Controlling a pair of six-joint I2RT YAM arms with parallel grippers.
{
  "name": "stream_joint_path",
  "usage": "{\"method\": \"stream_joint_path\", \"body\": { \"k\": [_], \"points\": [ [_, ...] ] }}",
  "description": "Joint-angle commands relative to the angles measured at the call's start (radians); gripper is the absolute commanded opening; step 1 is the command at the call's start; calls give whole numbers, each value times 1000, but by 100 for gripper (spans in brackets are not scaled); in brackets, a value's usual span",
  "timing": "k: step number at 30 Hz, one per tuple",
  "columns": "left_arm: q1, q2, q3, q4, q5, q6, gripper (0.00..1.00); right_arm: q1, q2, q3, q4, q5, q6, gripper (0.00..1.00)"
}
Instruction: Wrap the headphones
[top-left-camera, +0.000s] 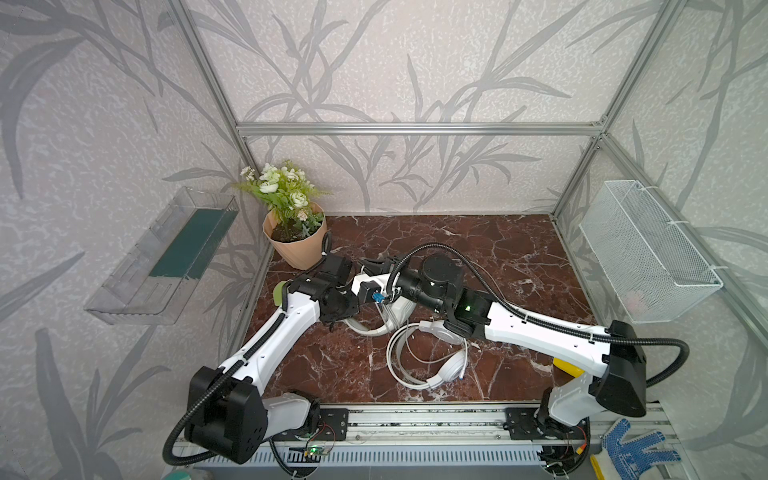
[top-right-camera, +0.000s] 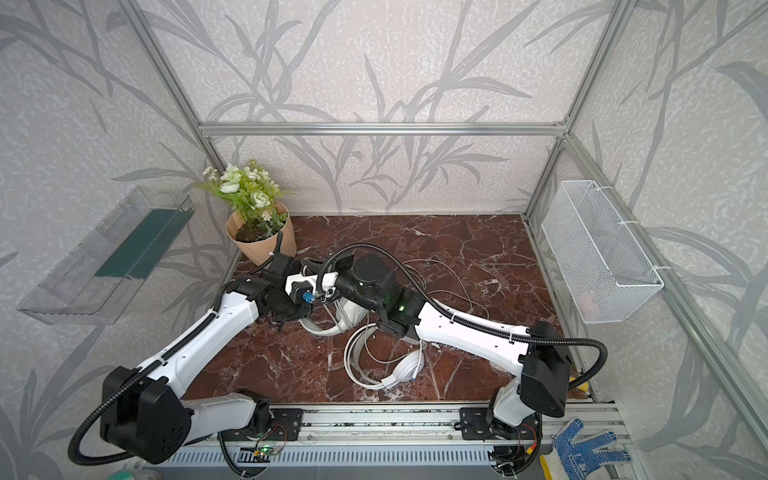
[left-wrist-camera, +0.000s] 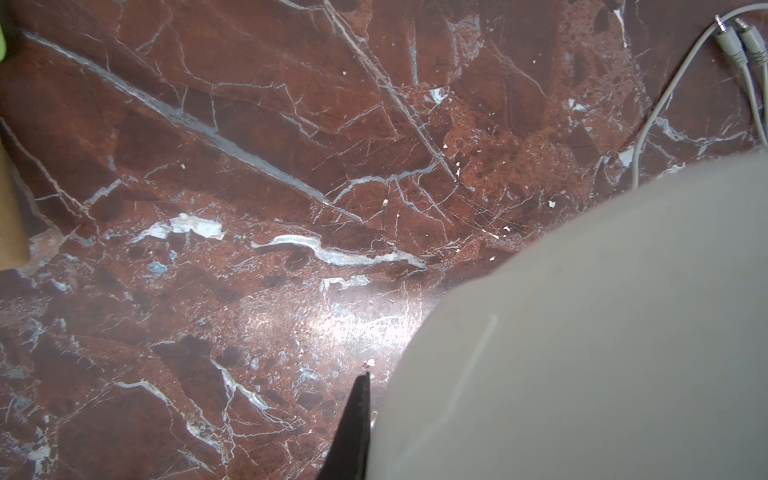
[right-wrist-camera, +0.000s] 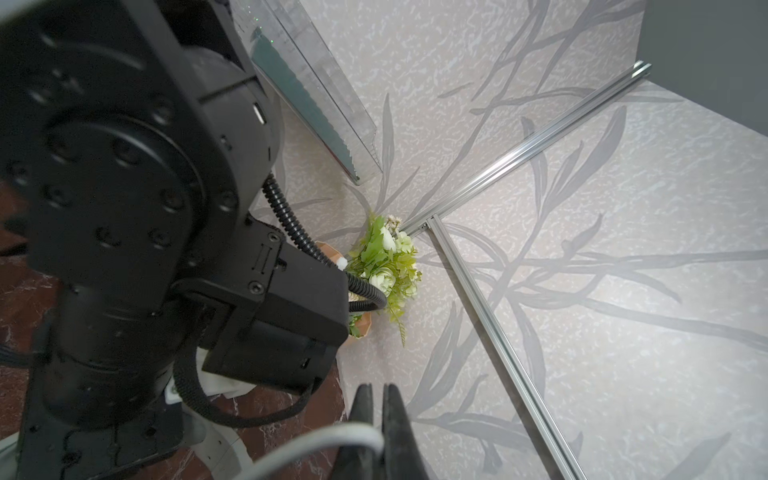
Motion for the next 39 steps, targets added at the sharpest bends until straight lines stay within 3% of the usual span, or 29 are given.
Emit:
{"method": "stream_joint_path", "body": {
  "k": [1,9,16,39],
  "points": [
    [-6,3,24,5,-12,10,0,-7,-12,46,150,-17,44,0],
    [-7,3,25,7,-1,12,0,-41,44,96,127,-29,73,0],
    [-10,-3,25,10,21,21,0,-146,139,204,38,-50,86,0],
    [-18,-59,16,49,64,29,0,-234,290,287,-128,-84,185,4]
  ]
}}
